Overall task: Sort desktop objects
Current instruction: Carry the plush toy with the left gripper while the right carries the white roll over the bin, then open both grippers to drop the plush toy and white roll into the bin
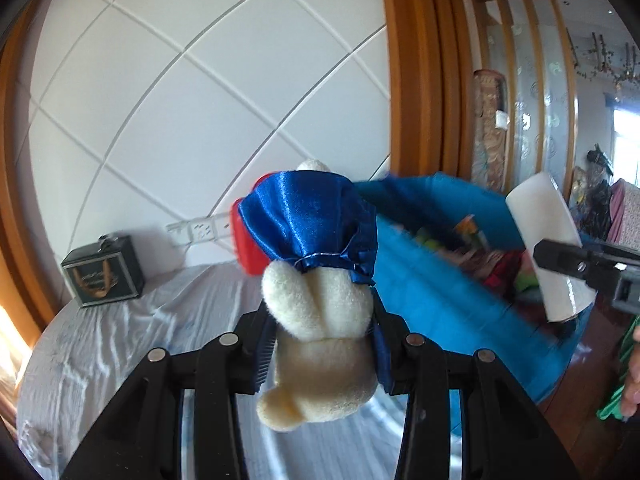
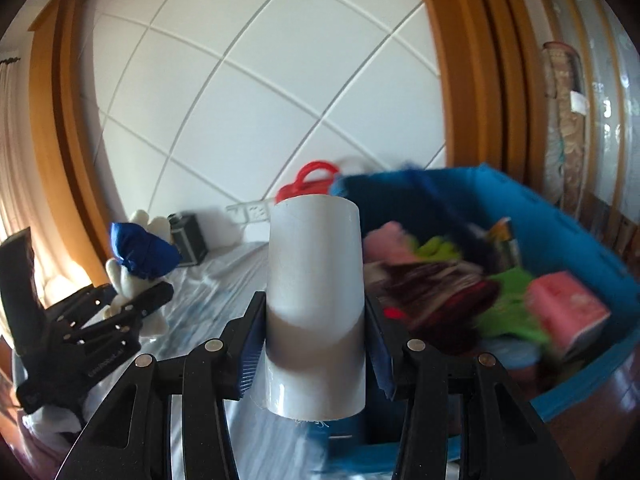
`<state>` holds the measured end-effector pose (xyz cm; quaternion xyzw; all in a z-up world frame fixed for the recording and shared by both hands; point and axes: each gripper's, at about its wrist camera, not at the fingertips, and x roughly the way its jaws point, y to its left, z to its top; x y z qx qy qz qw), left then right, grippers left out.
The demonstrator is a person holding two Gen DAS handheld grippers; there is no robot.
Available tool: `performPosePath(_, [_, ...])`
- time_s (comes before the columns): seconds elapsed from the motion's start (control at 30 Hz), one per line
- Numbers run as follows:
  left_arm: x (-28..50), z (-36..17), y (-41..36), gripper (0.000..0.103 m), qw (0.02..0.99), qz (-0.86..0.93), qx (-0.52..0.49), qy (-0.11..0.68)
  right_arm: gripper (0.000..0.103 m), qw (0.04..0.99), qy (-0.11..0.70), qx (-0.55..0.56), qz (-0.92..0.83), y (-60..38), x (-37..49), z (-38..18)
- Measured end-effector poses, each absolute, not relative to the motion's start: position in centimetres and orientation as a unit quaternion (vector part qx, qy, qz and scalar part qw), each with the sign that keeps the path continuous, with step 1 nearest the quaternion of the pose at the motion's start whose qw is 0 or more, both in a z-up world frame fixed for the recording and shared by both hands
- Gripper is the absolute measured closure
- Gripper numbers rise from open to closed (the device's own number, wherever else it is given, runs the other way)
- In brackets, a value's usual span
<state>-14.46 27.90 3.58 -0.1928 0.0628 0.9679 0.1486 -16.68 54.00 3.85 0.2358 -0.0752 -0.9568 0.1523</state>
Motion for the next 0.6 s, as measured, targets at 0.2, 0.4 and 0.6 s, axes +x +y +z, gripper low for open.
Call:
performPosePath(0.2, [-13.7, 4.2, 40.1, 0.063, 0.17, 0.967, -0.183, 0.058, 0.057, 0.117, -0.056, 0.237, -0.963, 64.8, -17.5, 2.8])
performPosePath(0.4, [-13.9, 2.8, 49.7, 0.063, 0.176, 0.954, -0.232, 0.07, 0.057, 0.11, -0.059, 0.274, -0.954, 71.1, -19.6, 0.3])
performPosePath(0.6, [-14.6, 1.2, 54.2, 0.063, 0.159, 0.947, -0.262, 0.095, 0.057, 0.125, -0.049, 0.286, -0.949, 72.6, -20.6, -1.4])
